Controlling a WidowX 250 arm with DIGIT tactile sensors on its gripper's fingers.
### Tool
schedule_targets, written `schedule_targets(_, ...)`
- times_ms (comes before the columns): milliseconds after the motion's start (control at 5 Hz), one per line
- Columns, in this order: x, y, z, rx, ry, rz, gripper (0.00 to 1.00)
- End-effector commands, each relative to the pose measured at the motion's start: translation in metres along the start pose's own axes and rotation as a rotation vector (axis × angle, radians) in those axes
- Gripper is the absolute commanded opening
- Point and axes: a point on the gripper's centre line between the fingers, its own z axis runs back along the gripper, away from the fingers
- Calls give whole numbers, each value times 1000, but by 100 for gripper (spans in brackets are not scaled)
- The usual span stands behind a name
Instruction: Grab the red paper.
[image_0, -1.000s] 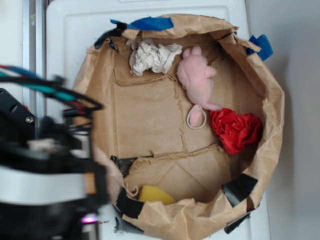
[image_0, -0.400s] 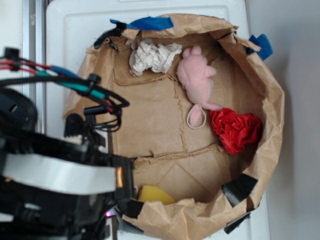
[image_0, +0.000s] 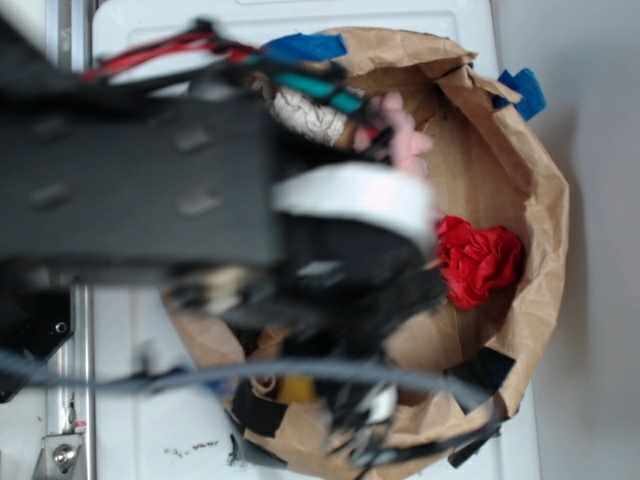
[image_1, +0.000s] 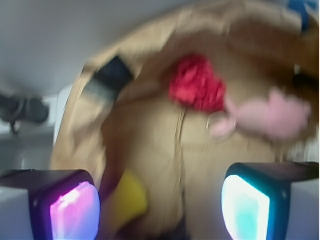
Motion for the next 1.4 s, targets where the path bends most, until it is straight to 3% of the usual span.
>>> schedule_targets(0, -5, 16, 6, -54, -51, -213, 100)
schedule_targets(200, -17, 24, -16, 37, -24, -251, 100)
schedule_targets(400, -14, 29, -33, 92, 11, -221, 100)
schedule_targets(800, 10, 28, -45, 112, 12, -117, 100)
schedule_targets(1200, 6, 7, -42, 81, -44, -191, 100)
